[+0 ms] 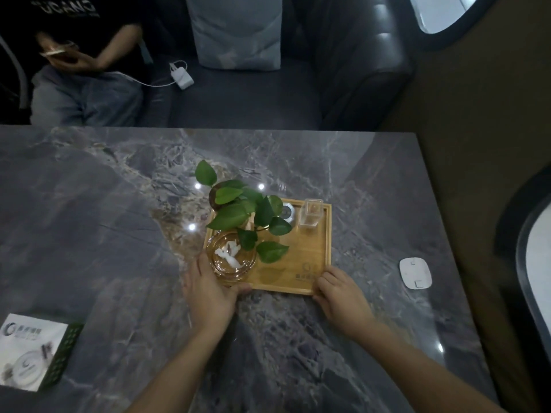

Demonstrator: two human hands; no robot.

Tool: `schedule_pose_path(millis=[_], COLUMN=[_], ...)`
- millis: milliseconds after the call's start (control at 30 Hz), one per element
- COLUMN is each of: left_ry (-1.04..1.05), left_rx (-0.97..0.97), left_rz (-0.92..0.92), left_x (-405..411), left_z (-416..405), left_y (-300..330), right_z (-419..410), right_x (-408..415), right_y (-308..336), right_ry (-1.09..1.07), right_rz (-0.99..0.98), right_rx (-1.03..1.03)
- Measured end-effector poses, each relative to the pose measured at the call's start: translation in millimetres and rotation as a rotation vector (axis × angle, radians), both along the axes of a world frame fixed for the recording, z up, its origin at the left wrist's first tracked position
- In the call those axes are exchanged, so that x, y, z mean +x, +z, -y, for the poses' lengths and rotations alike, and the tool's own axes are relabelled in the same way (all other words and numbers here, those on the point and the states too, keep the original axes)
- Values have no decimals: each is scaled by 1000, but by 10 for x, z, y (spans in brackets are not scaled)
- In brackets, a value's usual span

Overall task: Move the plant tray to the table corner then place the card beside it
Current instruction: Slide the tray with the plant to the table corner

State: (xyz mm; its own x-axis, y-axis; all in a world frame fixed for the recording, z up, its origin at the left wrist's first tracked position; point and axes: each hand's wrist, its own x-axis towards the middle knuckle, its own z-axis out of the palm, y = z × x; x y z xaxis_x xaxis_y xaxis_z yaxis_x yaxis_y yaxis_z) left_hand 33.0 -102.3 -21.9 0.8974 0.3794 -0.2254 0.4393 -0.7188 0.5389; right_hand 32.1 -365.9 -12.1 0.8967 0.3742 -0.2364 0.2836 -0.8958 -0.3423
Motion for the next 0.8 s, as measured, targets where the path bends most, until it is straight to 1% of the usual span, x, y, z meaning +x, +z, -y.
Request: schedule_pose_path(millis=[600, 800], left_ry=[-61, -96], left_rx=[31, 16], left_rz=[-17, -28], left_x=[338, 507], left_z=[728, 981], left_y=[-4, -4], right_z=[751, 1001], right_x=[290, 338], right_y=[-22, 15], right_ry=[-81, -120], right_rz=[1, 38], right_rx=[47, 63])
